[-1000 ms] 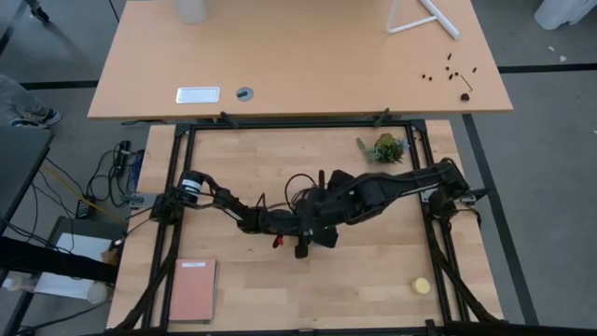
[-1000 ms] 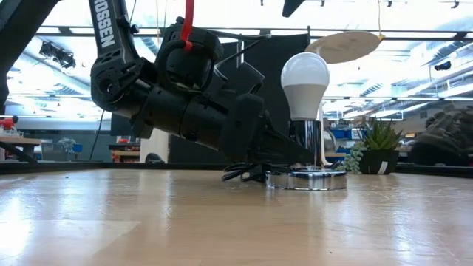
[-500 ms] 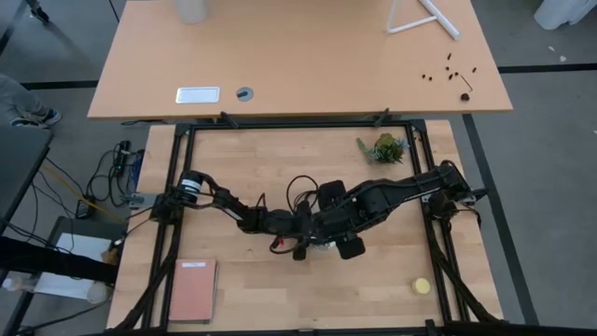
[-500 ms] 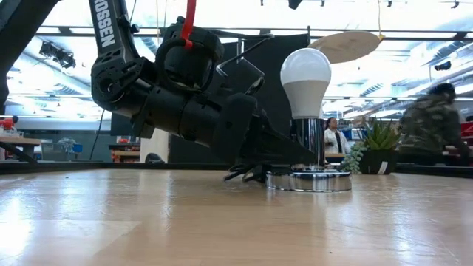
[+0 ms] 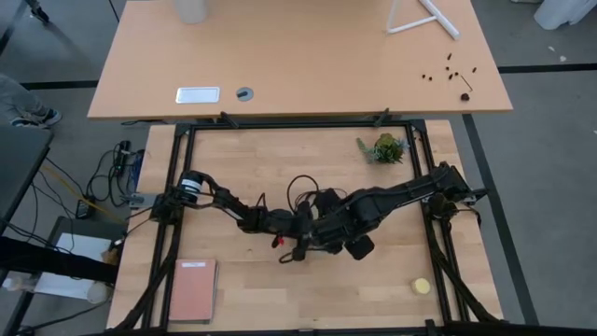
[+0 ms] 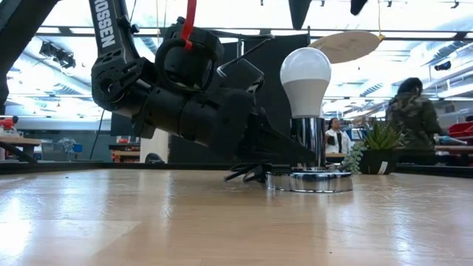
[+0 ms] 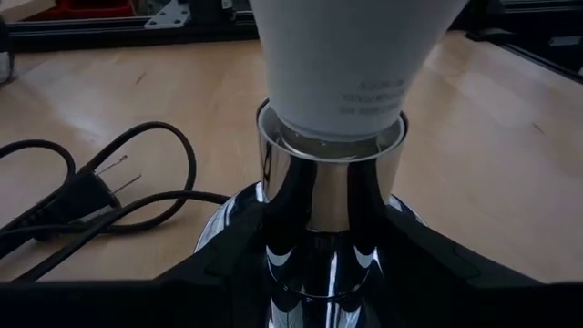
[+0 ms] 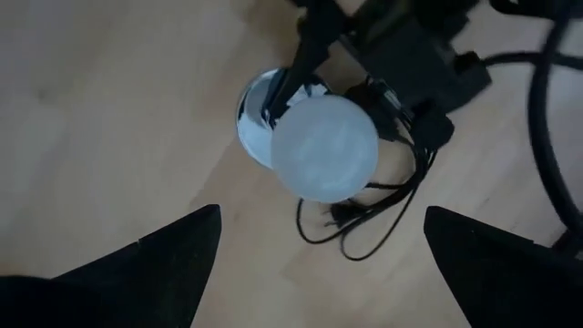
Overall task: Screw lightbulb
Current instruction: Insert the lightbulb into the lamp
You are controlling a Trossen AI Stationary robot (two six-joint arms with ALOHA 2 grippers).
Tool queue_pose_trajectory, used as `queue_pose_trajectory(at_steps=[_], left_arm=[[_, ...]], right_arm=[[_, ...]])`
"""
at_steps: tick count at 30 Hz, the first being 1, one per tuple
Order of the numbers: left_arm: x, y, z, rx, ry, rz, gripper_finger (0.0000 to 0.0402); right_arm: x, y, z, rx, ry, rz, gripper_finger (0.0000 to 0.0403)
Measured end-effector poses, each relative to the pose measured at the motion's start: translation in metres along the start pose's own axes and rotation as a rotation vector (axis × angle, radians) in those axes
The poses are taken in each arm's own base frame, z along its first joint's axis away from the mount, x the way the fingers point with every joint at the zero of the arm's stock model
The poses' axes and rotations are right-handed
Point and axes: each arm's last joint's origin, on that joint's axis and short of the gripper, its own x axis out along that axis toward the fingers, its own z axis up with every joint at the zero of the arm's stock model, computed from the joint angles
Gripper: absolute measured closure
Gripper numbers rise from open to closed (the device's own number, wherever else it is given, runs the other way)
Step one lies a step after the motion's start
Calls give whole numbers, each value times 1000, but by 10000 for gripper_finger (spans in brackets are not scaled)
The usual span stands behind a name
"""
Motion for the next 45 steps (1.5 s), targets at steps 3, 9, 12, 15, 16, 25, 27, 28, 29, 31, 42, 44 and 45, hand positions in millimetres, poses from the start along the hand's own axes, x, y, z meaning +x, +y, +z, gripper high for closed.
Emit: queue_pose_trajectory(at_steps=[3,9,12,15,16,25,27,28,29,31,42,44,45], left_arm=[[0,1,0,7,0,-27,212],[0,3,1,4,-12,-39,212],[0,3,1,4,-21,-34,212],[0,3,2,2,-26,-33,212],[0,3,2,-2,-26,-33,212],[0,3,2,-34,-20,-21,212],[0,3,2,-43,-22,-15,212],[0,4,2,-44,-23,-12,212],[0,4,2,-44,-24,-9,212],[0,3,2,-44,-24,-8,212],[0,4,2,-45,-25,4,212],[0,4,2,-45,-25,13,212],[0,4,2,-40,-25,15,212]], right_arm=[[8,0,1,-116,6,-4,16],[27,-8,-1,-197,21,19,20],[37,-11,-3,-226,30,23,20],[44,-15,-4,-257,33,29,22],[47,-16,-4,-269,22,28,23],[72,-19,-2,-337,-33,56,25],[78,-17,-3,-348,-29,59,25],[80,-17,-3,-349,-31,58,25],[82,-17,-2,-347,-39,53,25],[84,-17,0,-344,-60,40,26],[105,-13,-2,-335,-87,78,29],[106,-13,-2,-334,-91,75,30],[107,-14,-2,-332,-93,74,30]])
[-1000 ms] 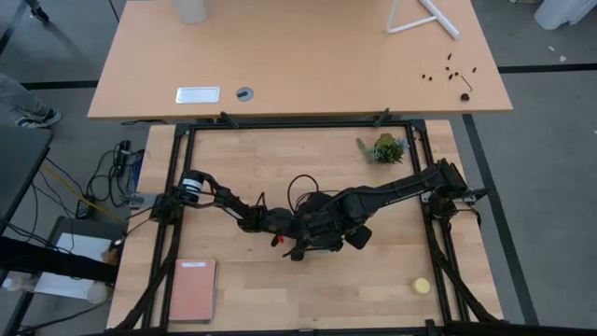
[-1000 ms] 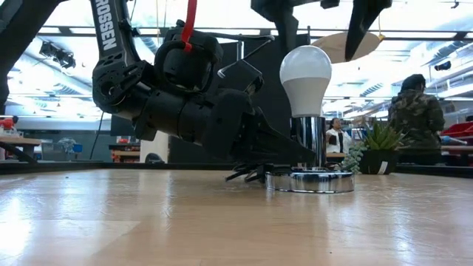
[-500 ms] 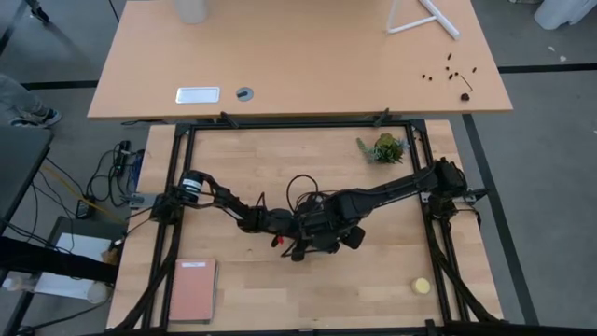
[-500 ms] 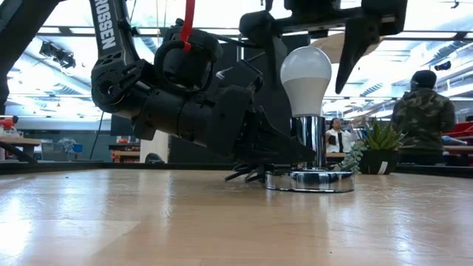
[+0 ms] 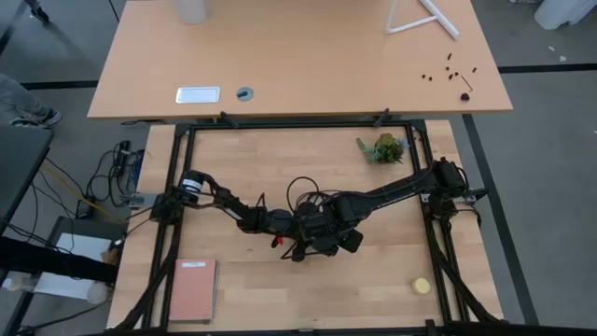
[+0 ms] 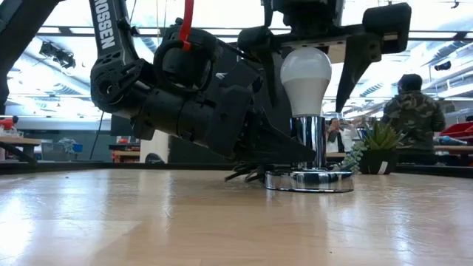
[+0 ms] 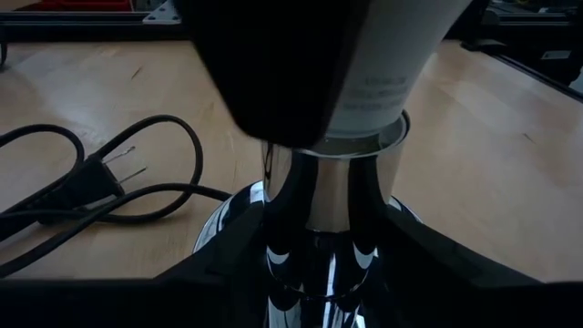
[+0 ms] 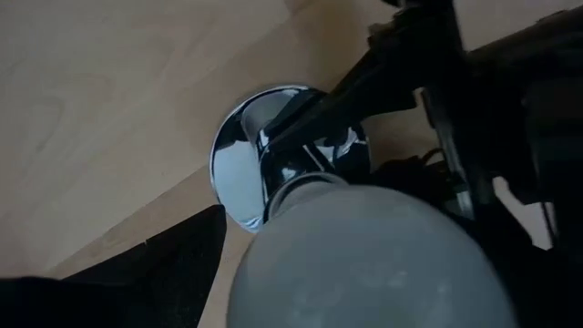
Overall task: Screw lightbulb
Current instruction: Insert the lightbulb into the lamp
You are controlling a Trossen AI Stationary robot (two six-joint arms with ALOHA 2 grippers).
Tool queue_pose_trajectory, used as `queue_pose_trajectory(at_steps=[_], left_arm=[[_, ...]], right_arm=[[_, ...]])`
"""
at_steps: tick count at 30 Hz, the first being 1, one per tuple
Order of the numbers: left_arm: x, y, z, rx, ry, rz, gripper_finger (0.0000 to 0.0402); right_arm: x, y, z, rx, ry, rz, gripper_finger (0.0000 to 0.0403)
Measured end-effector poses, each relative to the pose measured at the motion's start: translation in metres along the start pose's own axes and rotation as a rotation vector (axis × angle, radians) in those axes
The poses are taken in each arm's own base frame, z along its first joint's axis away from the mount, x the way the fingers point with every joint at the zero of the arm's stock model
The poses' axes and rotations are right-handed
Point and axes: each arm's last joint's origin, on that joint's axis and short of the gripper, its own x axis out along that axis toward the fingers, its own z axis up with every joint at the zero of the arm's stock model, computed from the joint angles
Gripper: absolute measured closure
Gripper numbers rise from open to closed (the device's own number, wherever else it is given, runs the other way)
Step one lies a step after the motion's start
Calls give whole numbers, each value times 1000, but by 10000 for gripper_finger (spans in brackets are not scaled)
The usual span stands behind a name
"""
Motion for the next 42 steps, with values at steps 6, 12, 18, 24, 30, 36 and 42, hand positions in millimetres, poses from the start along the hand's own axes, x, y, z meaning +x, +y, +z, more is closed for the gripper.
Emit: queue_pose_trajectory(at_steps=[6,12,18,24,30,36,42], left_arm=[[0,0,0,12,0,6,221],[0,0,0,12,0,9,222],[0,0,0,11,-1,10,222],[0,0,0,11,-1,10,222],[0,0,0,8,-1,10,222],[0,0,0,6,-1,10,222],[0,0,0,-9,-2,16,222]], right_arm=[[1,-4,-4,56,-1,-2,44],[1,-5,-5,65,-2,-1,85],[1,-5,-5,58,-2,1,124],[1,-5,-5,41,-2,2,146],[1,-5,-4,63,-17,15,130],[1,-5,-4,144,-18,19,143],[1,-5,-5,328,-15,21,141]])
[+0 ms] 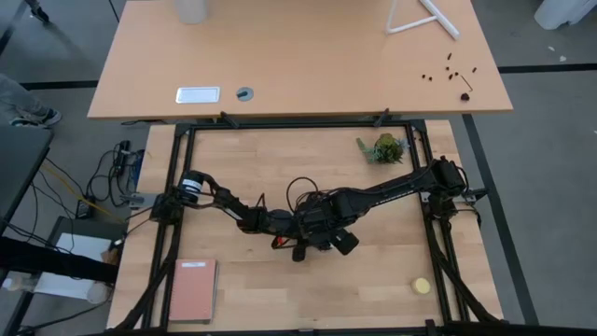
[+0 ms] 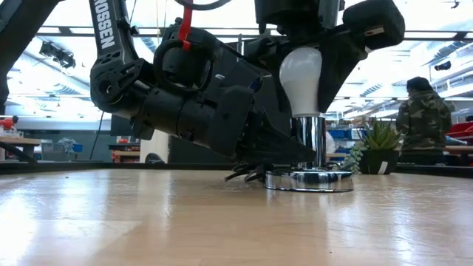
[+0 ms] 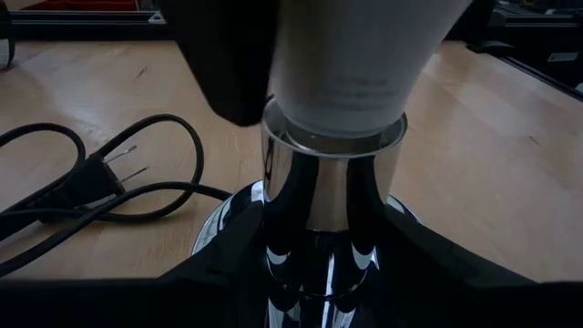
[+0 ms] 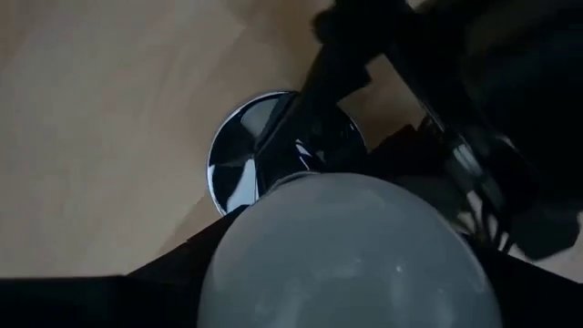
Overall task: Screw lightbulb
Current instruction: Insert the lightbulb into the lamp
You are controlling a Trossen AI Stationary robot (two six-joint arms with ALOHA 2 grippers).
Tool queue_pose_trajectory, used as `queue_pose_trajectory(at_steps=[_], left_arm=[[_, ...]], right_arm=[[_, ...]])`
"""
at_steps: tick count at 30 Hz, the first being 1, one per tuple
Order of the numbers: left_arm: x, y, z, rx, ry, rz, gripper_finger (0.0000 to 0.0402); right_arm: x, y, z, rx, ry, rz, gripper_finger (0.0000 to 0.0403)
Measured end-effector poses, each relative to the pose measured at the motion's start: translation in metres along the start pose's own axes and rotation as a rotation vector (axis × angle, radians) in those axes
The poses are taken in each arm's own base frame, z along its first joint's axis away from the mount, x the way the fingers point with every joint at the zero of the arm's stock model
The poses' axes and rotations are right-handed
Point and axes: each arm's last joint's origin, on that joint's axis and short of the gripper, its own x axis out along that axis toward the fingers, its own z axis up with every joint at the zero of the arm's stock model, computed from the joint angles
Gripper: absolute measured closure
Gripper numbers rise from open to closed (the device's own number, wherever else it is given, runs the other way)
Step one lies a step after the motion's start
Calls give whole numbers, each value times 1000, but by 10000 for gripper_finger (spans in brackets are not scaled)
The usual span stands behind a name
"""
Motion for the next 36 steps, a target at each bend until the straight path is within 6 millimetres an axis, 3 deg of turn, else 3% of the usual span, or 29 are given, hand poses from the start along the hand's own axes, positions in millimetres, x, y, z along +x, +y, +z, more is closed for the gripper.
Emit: queue_pose_trajectory(at_steps=[36], left_arm=[[-1,2,2,-24,-36,144,222]], right_arm=[[0,-6,-3,1391,-15,-71,127]])
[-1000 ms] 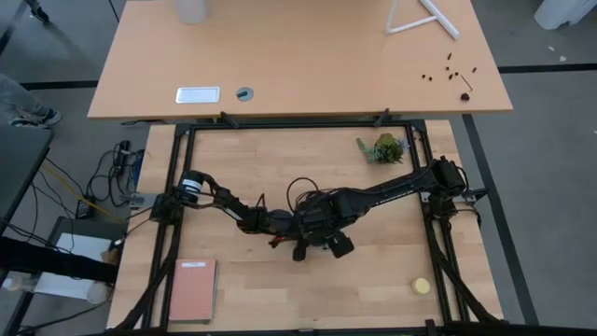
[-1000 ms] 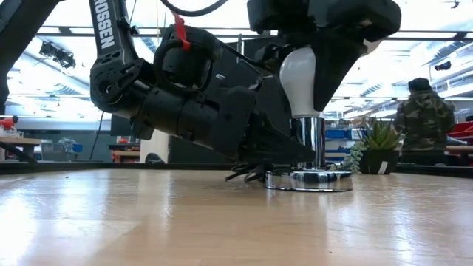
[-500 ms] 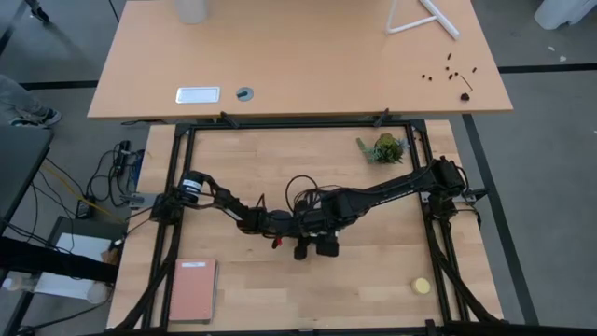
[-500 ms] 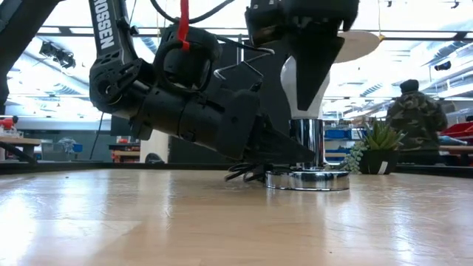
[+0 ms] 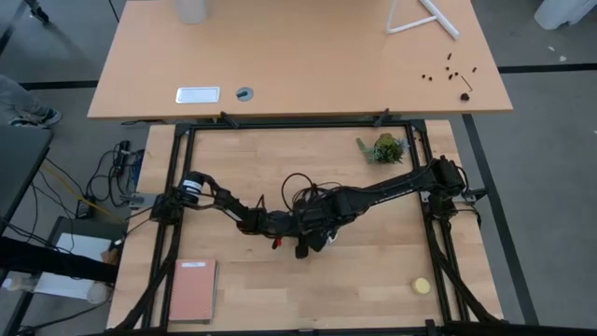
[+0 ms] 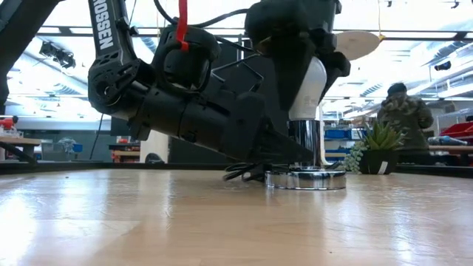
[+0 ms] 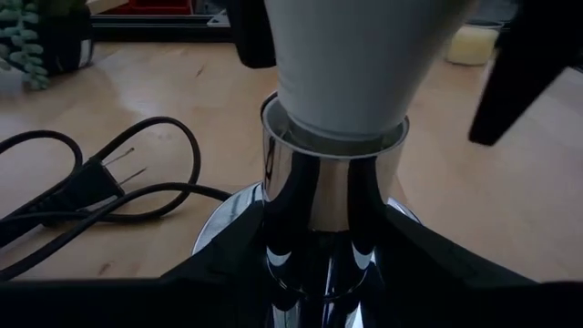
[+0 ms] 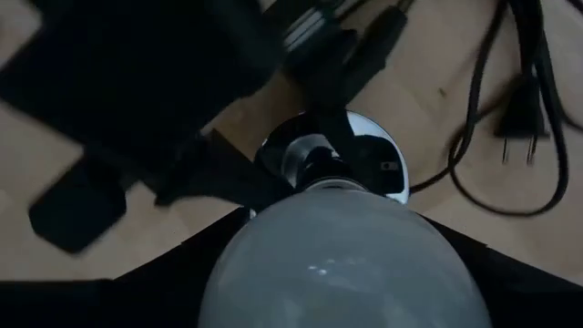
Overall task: Screw lightbulb
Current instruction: Insert the lightbulb into the lamp
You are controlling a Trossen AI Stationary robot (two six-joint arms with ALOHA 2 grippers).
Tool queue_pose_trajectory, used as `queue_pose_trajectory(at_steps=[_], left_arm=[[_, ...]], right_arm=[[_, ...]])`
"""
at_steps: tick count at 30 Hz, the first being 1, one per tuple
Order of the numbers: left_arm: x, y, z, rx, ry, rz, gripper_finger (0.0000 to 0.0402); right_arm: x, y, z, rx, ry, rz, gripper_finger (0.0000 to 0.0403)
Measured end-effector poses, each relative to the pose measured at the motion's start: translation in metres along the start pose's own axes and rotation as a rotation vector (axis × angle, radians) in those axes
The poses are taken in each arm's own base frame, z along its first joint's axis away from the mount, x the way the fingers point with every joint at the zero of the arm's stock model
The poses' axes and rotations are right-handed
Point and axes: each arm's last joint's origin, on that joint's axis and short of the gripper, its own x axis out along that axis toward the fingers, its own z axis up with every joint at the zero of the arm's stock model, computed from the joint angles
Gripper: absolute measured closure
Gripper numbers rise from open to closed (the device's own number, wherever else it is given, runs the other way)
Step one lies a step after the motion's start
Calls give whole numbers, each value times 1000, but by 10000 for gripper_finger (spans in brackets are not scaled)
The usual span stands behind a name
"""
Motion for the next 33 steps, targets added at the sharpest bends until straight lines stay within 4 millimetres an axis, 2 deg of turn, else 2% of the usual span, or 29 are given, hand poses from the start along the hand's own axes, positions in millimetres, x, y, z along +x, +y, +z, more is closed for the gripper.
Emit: queue_pose_trajectory(at_steps=[6,13,23,28,33], left_arm=[[0,-2,0,-31,-6,13,222],[-1,-5,1,-34,-14,34,222],[-1,-6,0,-30,-2,37,222],[-2,-6,-1,-26,6,32,222],[-2,-6,-1,-50,13,28,222]], right_arm=[[1,-3,6,189,-7,11,136],[1,-7,13,307,-4,20,130],[1,-7,15,293,-14,35,121],[1,-7,15,229,-12,38,97],[-9,-8,14,205,-25,63,61]])
